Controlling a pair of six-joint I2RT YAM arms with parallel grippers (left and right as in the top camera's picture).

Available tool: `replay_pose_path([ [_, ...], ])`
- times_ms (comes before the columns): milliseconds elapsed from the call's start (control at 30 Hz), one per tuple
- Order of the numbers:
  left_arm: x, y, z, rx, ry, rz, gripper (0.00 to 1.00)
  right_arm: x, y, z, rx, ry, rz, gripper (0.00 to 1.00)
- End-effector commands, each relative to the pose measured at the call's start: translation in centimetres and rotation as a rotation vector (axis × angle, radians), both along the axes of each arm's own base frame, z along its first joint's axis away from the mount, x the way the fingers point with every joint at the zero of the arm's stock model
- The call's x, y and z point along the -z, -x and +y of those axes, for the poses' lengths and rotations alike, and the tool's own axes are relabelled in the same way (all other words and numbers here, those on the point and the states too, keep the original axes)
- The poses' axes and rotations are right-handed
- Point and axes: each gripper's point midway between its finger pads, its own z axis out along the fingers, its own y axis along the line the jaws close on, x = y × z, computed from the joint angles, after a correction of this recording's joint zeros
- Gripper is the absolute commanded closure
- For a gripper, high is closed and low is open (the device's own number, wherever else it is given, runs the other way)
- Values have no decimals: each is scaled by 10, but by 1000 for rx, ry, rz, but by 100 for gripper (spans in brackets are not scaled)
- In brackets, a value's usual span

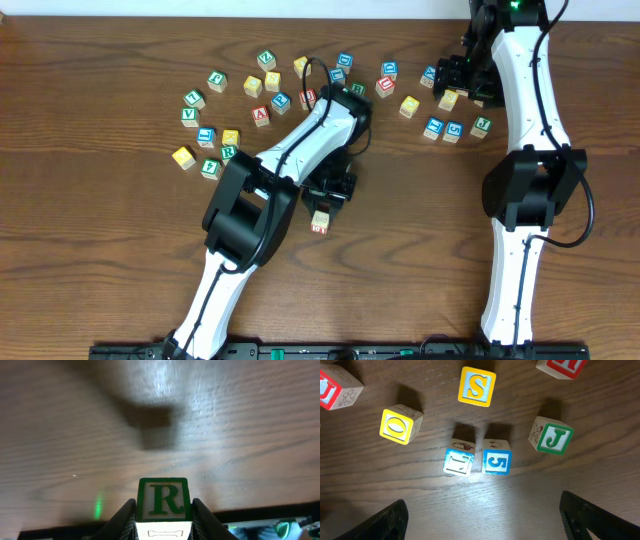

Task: Spell out NEURIPS
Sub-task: 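Carry the red E block with the left gripper toward the table center, then lower the red E block below green N and open the left gripper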

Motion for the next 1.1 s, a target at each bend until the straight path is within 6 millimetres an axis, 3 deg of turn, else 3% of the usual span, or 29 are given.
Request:
replay_pose_path([
  [0,3,19,0,20,14,73,69,-20,1,8,-29,-7,-40,8],
  [167,11,39,7,53,-19,136,69,-20,1,8,-43,-6,-41,8],
  [300,16,44,11,53,-28,150,69,-20,1,8,-43,-6,-42,8],
  [1000,49,10,-17,67,98,-35,69,-20,2,10,-47,-6,-40,8],
  [1067,50,6,-17,68,100,-48,62,-20,2,10,-47,-6,-40,8],
])
